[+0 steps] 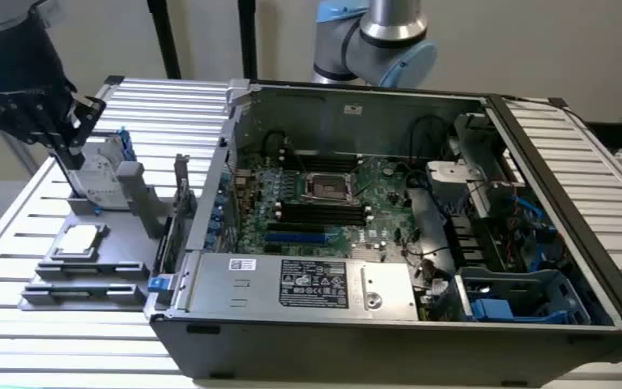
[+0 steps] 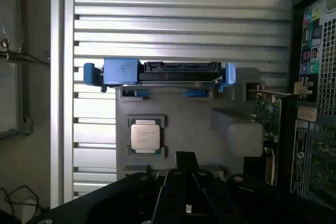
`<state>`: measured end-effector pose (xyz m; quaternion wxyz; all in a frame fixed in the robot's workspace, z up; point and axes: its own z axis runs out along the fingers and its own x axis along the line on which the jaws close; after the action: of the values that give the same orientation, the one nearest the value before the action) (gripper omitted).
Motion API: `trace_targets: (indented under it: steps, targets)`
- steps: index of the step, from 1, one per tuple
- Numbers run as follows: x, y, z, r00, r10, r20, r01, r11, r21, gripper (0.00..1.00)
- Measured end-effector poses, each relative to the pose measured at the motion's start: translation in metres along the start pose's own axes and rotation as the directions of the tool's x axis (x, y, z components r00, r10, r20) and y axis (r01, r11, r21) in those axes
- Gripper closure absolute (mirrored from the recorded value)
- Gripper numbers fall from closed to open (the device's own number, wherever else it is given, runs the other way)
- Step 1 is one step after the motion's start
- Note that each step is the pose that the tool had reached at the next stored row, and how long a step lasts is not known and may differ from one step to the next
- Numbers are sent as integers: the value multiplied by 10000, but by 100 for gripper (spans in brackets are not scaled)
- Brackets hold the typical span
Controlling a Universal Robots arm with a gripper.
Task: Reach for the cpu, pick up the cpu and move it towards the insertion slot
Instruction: 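Pick up the cpu and move it towards the insertion slot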
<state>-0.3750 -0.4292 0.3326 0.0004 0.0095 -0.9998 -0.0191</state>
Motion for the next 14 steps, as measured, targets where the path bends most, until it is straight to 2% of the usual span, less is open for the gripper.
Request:
trace_targets:
  steps: [12, 14]
  targets:
    - [1, 0, 0, 10000, 0, -1, 0, 10000, 1, 89]
    - [35, 1, -1, 10000, 0, -2, 0, 10000, 1, 89]
